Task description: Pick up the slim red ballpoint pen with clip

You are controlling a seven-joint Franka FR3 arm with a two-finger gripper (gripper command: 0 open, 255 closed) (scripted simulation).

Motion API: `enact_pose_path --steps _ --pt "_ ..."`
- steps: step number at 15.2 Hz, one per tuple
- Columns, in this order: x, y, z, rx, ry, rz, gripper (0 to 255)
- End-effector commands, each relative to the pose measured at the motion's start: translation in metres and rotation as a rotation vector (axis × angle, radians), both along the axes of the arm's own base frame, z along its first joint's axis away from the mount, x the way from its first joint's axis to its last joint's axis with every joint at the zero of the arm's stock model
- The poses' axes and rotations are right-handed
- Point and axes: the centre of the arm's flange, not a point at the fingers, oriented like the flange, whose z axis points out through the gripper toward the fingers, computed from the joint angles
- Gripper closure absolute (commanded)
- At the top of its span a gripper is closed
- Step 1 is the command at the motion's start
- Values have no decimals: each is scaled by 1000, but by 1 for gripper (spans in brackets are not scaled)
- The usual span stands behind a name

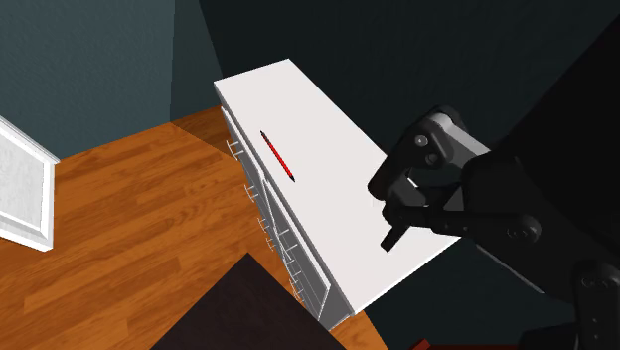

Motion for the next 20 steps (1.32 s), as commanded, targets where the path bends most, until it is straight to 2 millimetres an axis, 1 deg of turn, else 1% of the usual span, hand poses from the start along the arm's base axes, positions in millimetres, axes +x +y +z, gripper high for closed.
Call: enact_pose_path --steps 1,6,11,16,20 --pt "0 0 0 0 0 0 0" --pt "40 46 -32 -39 -27 203 0" --pt "70 98 -64 -78 -53 405 0" --pt "91 154 -98 -116 -80 608 0" --pt "100 199 -127 -147 -101 770 0"
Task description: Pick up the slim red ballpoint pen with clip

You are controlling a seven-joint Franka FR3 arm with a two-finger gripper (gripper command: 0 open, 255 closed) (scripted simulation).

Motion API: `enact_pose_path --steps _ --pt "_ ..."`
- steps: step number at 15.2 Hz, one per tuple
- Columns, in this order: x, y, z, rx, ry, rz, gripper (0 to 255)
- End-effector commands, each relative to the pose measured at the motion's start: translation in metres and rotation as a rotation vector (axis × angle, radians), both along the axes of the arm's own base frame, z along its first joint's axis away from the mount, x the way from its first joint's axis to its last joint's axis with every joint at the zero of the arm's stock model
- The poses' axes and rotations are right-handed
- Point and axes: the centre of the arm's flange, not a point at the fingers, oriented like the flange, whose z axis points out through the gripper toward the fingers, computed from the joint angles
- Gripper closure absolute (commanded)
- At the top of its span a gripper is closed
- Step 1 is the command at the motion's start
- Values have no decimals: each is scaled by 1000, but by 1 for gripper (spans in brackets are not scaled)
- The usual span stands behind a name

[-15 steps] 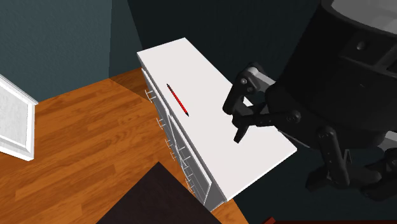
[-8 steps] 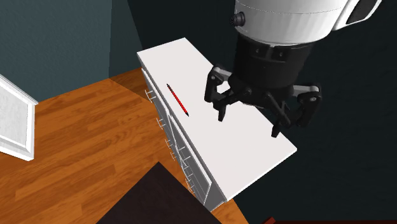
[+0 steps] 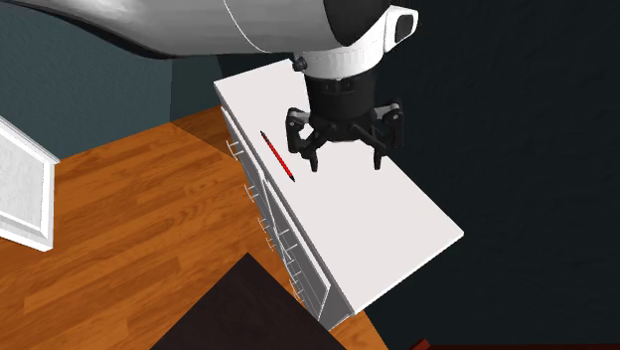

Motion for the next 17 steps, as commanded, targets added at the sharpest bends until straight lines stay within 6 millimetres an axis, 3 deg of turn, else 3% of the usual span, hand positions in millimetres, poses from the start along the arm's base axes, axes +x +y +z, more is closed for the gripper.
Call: enact_pose_path --steps 1,7,13,17 --pt "3 25 -13 -14 -12 84 0" --pt "1 93 -59 -60 -44 328 0" --pt "-16 157 -108 -107 -75 571 0" --pt "-19 165 -130 -113 -80 603 0"
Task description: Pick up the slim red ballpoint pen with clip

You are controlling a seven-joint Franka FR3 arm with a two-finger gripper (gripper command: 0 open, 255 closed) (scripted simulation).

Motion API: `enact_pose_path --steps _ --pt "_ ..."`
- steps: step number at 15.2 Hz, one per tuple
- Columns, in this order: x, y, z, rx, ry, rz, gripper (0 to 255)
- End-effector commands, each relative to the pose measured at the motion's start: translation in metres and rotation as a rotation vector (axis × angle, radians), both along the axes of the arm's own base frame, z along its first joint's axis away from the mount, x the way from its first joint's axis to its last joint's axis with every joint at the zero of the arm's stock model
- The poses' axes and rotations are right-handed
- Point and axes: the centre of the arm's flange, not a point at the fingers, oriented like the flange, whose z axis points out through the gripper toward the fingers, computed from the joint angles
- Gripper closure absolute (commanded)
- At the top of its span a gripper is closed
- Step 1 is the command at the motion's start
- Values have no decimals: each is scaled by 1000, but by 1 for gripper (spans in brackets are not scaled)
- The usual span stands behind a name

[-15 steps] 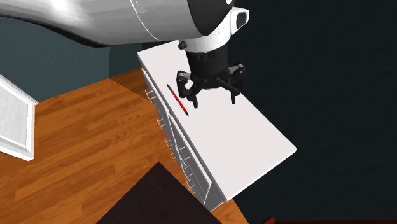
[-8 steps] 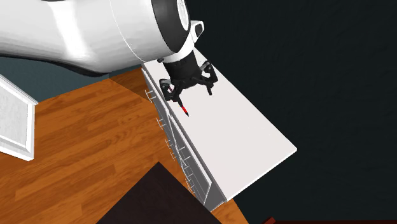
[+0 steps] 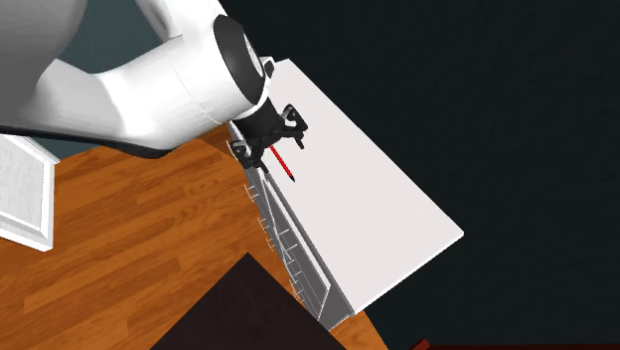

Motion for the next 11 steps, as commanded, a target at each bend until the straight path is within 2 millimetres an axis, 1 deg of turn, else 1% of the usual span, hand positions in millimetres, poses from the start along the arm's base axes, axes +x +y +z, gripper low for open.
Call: enact_pose_path --steps 1,4,6,7,11 --pt "-1 1 -11 0 -1 5 0" --pt "-1 1 -27 0 -1 5 0" --pt "-1 1 -30 0 -1 5 0" --pt "-1 1 -30 0 -1 5 255" --pt "-2 1 -30 0 -1 5 255"
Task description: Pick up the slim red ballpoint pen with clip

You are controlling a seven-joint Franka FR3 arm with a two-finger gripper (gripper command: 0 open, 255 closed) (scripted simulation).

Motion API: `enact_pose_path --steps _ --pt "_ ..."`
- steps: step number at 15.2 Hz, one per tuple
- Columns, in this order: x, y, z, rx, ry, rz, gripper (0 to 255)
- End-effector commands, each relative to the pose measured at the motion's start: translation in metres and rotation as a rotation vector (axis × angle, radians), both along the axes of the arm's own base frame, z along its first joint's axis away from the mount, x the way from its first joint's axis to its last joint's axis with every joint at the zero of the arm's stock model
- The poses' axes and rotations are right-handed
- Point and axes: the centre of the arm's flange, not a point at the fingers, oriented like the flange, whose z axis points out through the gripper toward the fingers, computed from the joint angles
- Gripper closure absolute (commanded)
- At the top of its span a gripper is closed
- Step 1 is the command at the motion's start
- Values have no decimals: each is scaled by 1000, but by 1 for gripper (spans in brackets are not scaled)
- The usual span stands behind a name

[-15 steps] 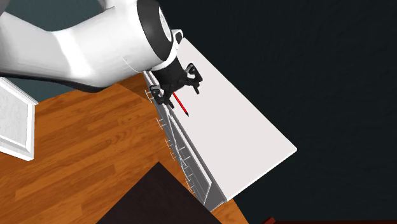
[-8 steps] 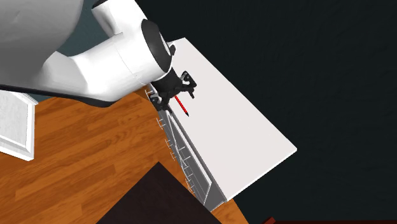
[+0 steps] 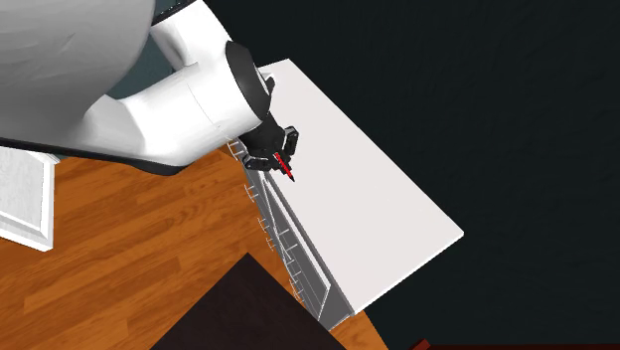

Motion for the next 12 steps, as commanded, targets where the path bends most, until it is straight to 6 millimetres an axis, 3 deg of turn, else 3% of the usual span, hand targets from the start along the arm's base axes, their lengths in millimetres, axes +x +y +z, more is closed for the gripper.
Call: enact_pose_path --steps 1,5,12 --pt "0 0 0 0 0 0 255" --pt "1 0 -1 0 0 0 255" --pt "1 0 36 0 0 0 255"
